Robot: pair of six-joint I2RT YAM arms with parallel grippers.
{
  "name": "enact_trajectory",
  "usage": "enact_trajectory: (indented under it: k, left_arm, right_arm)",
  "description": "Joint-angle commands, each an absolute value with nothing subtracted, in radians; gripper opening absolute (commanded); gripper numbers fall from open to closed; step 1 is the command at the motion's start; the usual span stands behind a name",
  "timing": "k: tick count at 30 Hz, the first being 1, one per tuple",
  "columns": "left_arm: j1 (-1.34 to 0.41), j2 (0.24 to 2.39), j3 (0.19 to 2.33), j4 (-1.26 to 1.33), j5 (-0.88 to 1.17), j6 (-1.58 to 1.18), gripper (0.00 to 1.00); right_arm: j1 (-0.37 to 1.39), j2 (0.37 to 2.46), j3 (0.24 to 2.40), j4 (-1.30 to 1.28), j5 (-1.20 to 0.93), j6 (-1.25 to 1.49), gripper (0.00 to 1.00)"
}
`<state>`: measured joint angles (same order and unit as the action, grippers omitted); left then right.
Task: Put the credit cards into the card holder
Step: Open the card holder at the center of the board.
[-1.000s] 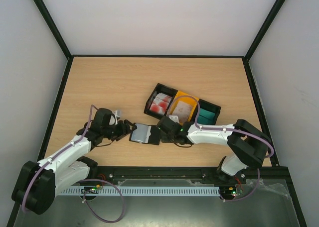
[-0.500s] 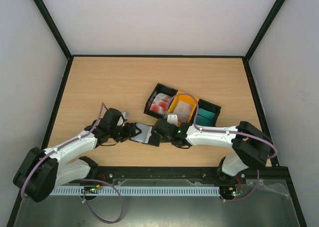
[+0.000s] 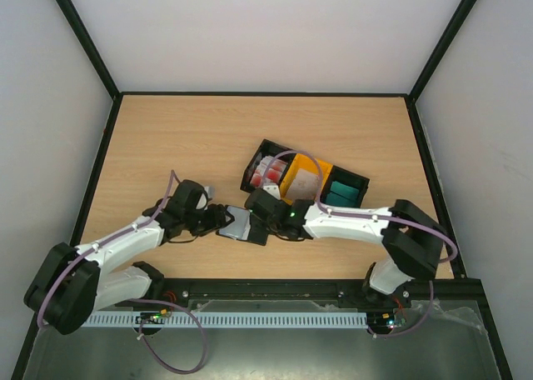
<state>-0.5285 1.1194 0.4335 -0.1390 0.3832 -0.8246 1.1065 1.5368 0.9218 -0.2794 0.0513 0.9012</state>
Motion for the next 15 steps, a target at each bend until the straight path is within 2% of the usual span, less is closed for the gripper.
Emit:
enact_trajectory:
  k: [1,8,15]
  left_arm:
    - [-0.534,1.141,0.456,-0.119,0.387,-0.805,0.57]
    - [-0.533,1.183,0.471,-0.101,0.414,-0.771,0.5]
    - [-0.534,1.214,0.463,-0.096,0.409,-0.778,0.51]
  right_arm:
    - [1.111,1.606,0.916,-0.24,-0.012,0.918,0.21]
    - [1.109,1.671,0.896,-0.227,-0.048,0.915,0.08]
    - [1.109,1.714,0.884,-0.234,-0.048,0.917,0.06]
